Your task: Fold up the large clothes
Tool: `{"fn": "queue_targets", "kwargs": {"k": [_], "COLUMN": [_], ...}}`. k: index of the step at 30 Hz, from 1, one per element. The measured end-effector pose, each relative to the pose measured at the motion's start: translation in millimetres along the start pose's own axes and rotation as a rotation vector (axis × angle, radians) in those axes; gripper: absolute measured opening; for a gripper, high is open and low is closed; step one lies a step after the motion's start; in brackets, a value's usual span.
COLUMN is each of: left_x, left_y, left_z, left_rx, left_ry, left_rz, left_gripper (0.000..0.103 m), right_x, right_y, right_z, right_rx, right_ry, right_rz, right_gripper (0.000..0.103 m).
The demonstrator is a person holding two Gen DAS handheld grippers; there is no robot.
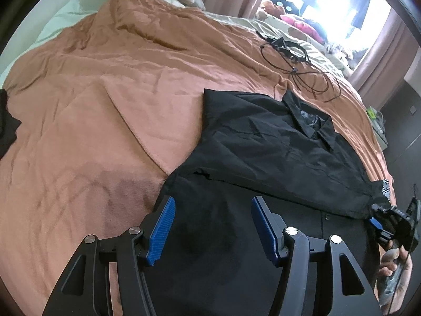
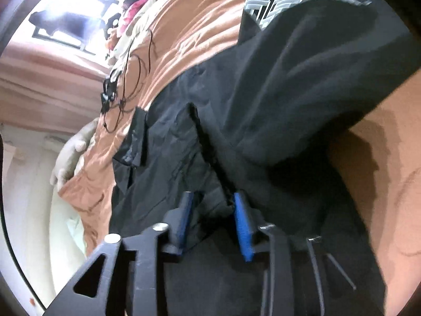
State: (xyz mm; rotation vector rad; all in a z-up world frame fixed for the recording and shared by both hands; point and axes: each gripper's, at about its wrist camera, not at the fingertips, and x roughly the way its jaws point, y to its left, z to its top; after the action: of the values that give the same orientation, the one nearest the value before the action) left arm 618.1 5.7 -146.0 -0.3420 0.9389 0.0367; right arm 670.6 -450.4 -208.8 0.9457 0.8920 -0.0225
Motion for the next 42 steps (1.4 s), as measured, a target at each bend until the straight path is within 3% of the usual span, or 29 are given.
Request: {"fn": "queue_targets", "kwargs": {"k": [6,10,15,19,24,31,33,34,35,38,42], "left_x": [-7.9,-11.1,-13.8,-10.6,-4.6,3.8,6.6,7.3,8.1,9.5,5.9], "left_y": [-8.5,-13.7,-22.2,-30.2,-45.5,-51.0,-50.8,-50.8,-50.5,-48.0,-42.5], "left_z": [-4.2,-6.5,-1.6,-5.9,-11.0,-17.6,-18.7,-19.3,-19.5,-18.2,-15.4], "left_rx": [0.014,0.009,-0.02,-0.046,-0.01,0.033,0.042,0.046,0.05,0.046,0.017], "left_ry": [-0.002,-0.007,-0.042,-0.043,-0.029,-0.009,-0.004,-0.001,0.001,0.002,0.0], "left_rz": [-0.025,-0.049,-0.071,-0.09,-0.09,-0.063,-0.05,-0.046,-0.043,-0.039,-0.051], "left_gripper": [0.064,0.084,0.086,0.086,0.086,0.086,0.086,0.086,0.086,0.086,0.086], "right_x": [-58.0,-96.4,-137.1,-156.8,-159.5,-132.6,-125.5,-123.1,-123.5,-134.1,-150.8], "right_y": [-14.9,-39.1,-74.8,-109.1,-130.6,-155.1,-159.8,-160.2,-156.9,-139.6,-112.1], "right_z": [14.8,27.8,40.1,48.2,61.0,81.1,83.4,82.8,81.9,81.8,77.1], "right_rx": [0.005,0.026,0.073,0.164,0.195,0.242,0.244,0.24,0.23,0.156,0.118], "right_ry": [-0.108,-0.176,-0.27,-0.334,-0.353,-0.354,-0.345,-0.346,-0.351,-0.4,-0.438], "right_rz": [-0.039,-0.073,-0.1,-0.063,-0.047,-0.027,-0.023,0.009,0.021,0.016,0.084], "right_gripper": [0.049,0.049,0.049,0.049,0.049,0.049,0.037,0.016,0.01,0.007,0.006]}}
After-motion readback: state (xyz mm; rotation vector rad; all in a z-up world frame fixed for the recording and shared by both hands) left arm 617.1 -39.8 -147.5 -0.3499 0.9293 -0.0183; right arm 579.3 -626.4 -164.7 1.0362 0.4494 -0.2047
